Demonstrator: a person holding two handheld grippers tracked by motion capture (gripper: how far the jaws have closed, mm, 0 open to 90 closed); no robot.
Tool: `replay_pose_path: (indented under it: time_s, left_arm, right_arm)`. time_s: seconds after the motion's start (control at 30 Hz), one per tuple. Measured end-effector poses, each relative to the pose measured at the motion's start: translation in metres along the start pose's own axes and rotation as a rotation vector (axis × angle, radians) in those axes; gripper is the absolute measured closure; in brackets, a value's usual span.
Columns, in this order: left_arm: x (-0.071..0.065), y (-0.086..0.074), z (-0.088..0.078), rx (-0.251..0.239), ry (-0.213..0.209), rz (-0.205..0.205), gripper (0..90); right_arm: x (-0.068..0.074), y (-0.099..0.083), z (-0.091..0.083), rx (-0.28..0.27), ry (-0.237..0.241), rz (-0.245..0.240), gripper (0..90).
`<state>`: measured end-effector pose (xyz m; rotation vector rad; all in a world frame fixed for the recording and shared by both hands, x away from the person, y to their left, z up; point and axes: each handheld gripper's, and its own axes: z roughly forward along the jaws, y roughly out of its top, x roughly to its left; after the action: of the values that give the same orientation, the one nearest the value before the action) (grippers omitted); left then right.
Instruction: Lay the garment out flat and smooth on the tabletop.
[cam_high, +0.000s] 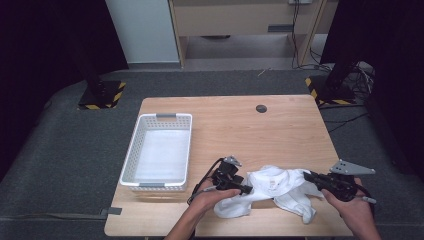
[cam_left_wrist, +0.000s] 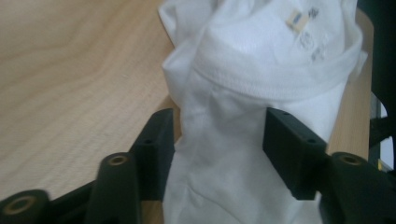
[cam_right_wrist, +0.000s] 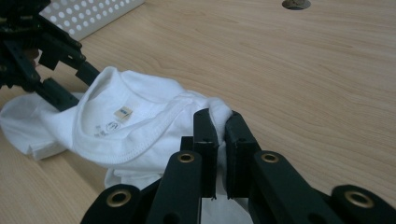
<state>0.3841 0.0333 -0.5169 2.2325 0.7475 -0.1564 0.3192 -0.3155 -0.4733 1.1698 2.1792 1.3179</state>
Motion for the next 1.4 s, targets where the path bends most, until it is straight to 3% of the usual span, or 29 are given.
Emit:
replay_pose_path:
  time_s: [0.17,0.23,0.3,0.4,0.5,0.77,0.9,1.07,1.2,1.4]
  left_arm:
    - [0.004,-0.001,0.007,0.014,-0.013,0.010,37.3]
    - [0.004,0.000,0.008,0.024,-0.028,0.021,44.6]
    - [0.001,0.001,0.009,0.051,-0.024,0.050,57.7]
    - [-0.003,0.000,0.008,0.082,-0.032,0.049,79.0]
    - [-0.007,0.001,0.002,0.065,-0.018,0.038,85.2]
    - [-0.020,0.020,-0.047,-0.048,0.076,0.028,86.9]
    - [-0.018,0.032,-0.061,-0.081,0.122,0.012,86.8]
    - [-0.001,0.054,-0.072,-0.149,0.204,-0.031,86.6]
    - [0.012,0.066,-0.074,-0.157,0.261,-0.041,86.7]
    - [0.033,0.087,-0.071,-0.150,0.308,-0.076,86.6]
  right_arm:
    - [-0.004,-0.001,0.005,0.008,-0.004,0.013,85.5]
    - [-0.004,-0.002,0.007,0.008,-0.002,0.016,85.5]
    - [-0.004,-0.003,0.008,0.007,-0.001,0.021,85.5]
    - [-0.003,-0.002,0.008,0.006,0.002,0.023,85.5]
    - [0.000,0.003,0.005,0.004,0.007,0.015,85.5]
    - [0.006,0.027,-0.008,-0.031,0.008,-0.013,85.5]
    - [0.005,0.037,-0.005,-0.034,0.005,-0.017,85.5]
    - [-0.001,0.056,0.016,-0.019,-0.006,-0.030,85.5]
    - [-0.008,0.069,0.029,-0.009,-0.022,-0.033,85.5]
    - [-0.022,0.092,0.056,0.013,-0.059,-0.027,85.5]
